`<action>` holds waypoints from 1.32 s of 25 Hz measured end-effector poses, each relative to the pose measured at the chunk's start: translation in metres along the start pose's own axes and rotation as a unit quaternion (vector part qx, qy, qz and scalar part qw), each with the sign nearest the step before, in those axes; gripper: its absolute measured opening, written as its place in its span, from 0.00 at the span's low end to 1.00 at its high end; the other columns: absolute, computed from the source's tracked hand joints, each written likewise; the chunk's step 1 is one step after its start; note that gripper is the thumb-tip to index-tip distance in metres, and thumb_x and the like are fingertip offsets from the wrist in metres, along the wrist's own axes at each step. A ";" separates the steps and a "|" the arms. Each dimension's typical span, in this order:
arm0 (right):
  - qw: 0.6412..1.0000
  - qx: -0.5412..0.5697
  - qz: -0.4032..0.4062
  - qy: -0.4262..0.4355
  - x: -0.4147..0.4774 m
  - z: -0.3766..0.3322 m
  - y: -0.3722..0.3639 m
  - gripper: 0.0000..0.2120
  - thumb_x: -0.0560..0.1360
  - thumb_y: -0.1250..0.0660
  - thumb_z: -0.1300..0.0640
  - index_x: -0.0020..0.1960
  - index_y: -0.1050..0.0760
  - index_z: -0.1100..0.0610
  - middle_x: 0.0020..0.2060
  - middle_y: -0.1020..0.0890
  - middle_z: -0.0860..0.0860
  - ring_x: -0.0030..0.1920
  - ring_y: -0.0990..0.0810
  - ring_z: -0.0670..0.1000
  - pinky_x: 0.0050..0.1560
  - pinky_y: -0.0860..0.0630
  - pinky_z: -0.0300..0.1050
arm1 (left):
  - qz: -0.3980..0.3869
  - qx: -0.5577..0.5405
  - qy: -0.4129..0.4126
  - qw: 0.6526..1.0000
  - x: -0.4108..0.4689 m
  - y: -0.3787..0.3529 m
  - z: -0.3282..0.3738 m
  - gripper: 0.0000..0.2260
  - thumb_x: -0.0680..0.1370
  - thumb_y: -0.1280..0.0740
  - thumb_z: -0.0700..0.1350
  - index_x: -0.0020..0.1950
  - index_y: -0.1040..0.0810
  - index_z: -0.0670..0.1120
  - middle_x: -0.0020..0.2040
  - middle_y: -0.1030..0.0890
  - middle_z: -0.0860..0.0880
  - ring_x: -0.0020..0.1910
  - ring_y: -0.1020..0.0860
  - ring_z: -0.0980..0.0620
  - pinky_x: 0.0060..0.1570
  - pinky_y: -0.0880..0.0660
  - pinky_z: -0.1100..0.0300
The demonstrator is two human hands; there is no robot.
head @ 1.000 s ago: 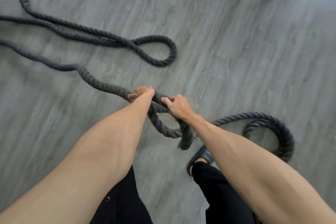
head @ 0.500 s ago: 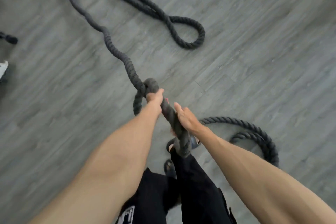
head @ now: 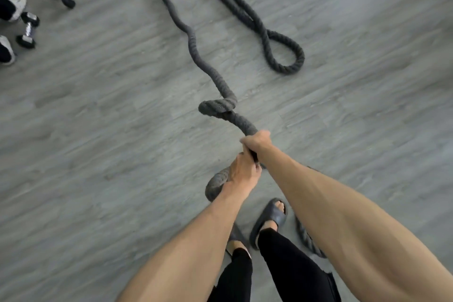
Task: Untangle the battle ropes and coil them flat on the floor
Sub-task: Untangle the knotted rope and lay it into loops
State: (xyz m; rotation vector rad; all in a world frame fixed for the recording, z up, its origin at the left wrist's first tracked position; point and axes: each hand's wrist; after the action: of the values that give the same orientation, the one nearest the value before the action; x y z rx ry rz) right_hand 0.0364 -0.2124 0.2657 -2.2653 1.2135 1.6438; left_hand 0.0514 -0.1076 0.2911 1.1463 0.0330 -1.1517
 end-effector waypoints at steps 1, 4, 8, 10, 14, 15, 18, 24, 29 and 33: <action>1.000 -0.008 0.014 -0.006 0.003 0.007 -0.006 0.28 0.75 0.29 0.55 0.70 0.33 0.67 0.62 0.22 0.61 0.64 0.23 0.61 0.57 0.23 0.51 | -0.006 -0.024 -0.023 0.999 -0.006 -0.003 -0.008 0.21 0.76 0.33 0.45 0.67 0.34 0.42 0.53 0.19 0.41 0.52 0.20 0.39 0.46 0.23 0.46; 0.999 0.047 0.004 -0.017 0.009 0.021 -0.017 0.20 0.75 0.31 0.58 0.63 0.25 0.67 0.51 0.17 0.62 0.52 0.16 0.60 0.50 0.20 0.51 | 0.008 -0.177 -0.002 0.984 -0.009 -0.002 -0.036 0.13 0.76 0.32 0.47 0.58 0.24 0.45 0.51 0.18 0.46 0.51 0.20 0.46 0.49 0.23 0.52; 0.977 0.203 -0.051 -0.045 -0.001 0.036 -0.018 0.12 0.75 0.31 0.60 0.54 0.24 0.67 0.31 0.21 0.58 0.29 0.22 0.55 0.35 0.22 0.47 | 0.098 -0.402 0.216 0.885 0.029 0.008 -0.060 0.08 0.75 0.35 0.53 0.47 0.26 0.49 0.49 0.18 0.45 0.50 0.20 0.43 0.51 0.24 0.50; 0.943 0.291 -0.141 -0.080 -0.005 0.046 -0.014 0.10 0.76 0.32 0.58 0.51 0.27 0.64 0.31 0.24 0.56 0.26 0.25 0.52 0.28 0.26 0.43 | 0.034 -0.412 0.252 0.875 0.053 0.007 -0.064 0.11 0.76 0.32 0.54 0.49 0.27 0.47 0.48 0.20 0.43 0.47 0.20 0.44 0.49 0.25 0.52; 0.763 0.437 -0.429 -0.207 0.000 0.064 -0.009 0.11 0.76 0.35 0.53 0.49 0.29 0.62 0.32 0.30 0.51 0.24 0.30 0.46 0.22 0.32 0.36 | -0.079 -0.624 0.277 0.726 0.076 0.020 -0.060 0.16 0.79 0.33 0.52 0.58 0.26 0.41 0.56 0.20 0.39 0.52 0.19 0.41 0.62 0.25 0.48; 0.715 0.452 -0.480 -0.231 0.002 0.067 -0.009 0.13 0.76 0.35 0.53 0.51 0.28 0.63 0.32 0.30 0.51 0.24 0.30 0.46 0.22 0.32 0.36 | -0.095 -0.675 0.266 0.682 0.079 0.022 -0.060 0.15 0.80 0.34 0.51 0.56 0.25 0.39 0.55 0.19 0.39 0.50 0.18 0.42 0.64 0.26 0.46; 0.701 0.431 -0.519 -0.230 0.002 0.069 -0.011 0.17 0.77 0.37 0.50 0.54 0.24 0.65 0.33 0.29 0.53 0.26 0.29 0.48 0.24 0.29 0.37 | -0.064 -0.708 0.245 0.660 0.081 0.025 -0.051 0.10 0.80 0.33 0.43 0.46 0.25 0.36 0.41 0.18 0.41 0.40 0.18 0.45 0.52 0.21 0.47; 0.938 -0.124 -0.322 -0.026 -0.006 0.070 -0.032 0.24 0.75 0.27 0.51 0.64 0.29 0.62 0.54 0.19 0.58 0.52 0.18 0.57 0.57 0.21 0.54 | 0.169 -0.351 0.238 0.890 0.076 0.028 -0.063 0.21 0.79 0.32 0.45 0.67 0.37 0.42 0.60 0.22 0.38 0.53 0.20 0.39 0.56 0.22 0.46; 0.937 -0.334 -0.094 0.036 -0.032 0.067 -0.093 0.26 0.80 0.37 0.49 0.72 0.36 0.61 0.68 0.28 0.59 0.69 0.29 0.60 0.69 0.31 0.59 | 0.228 -0.165 0.184 0.942 0.055 0.014 -0.047 0.21 0.82 0.38 0.48 0.70 0.41 0.39 0.63 0.30 0.36 0.58 0.25 0.37 0.54 0.28 0.46; 0.958 -0.238 -0.044 0.153 -0.042 0.078 -0.099 0.22 0.78 0.41 0.44 0.64 0.31 0.58 0.60 0.24 0.56 0.65 0.28 0.58 0.66 0.34 0.55 | 0.202 -0.137 0.203 0.948 0.059 0.025 -0.024 0.19 0.82 0.40 0.46 0.69 0.40 0.41 0.65 0.32 0.38 0.62 0.29 0.38 0.58 0.31 0.45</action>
State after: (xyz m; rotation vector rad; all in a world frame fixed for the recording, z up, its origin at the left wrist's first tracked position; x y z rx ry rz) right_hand 0.0357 -0.0832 0.2324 -2.9022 0.8019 1.7494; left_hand 0.1096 -0.1324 0.2643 1.0612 0.2574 -0.5167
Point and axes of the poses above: each hand's wrist, its own x-axis towards the middle knuckle, its own y-axis out of the back of the hand, z = x × y
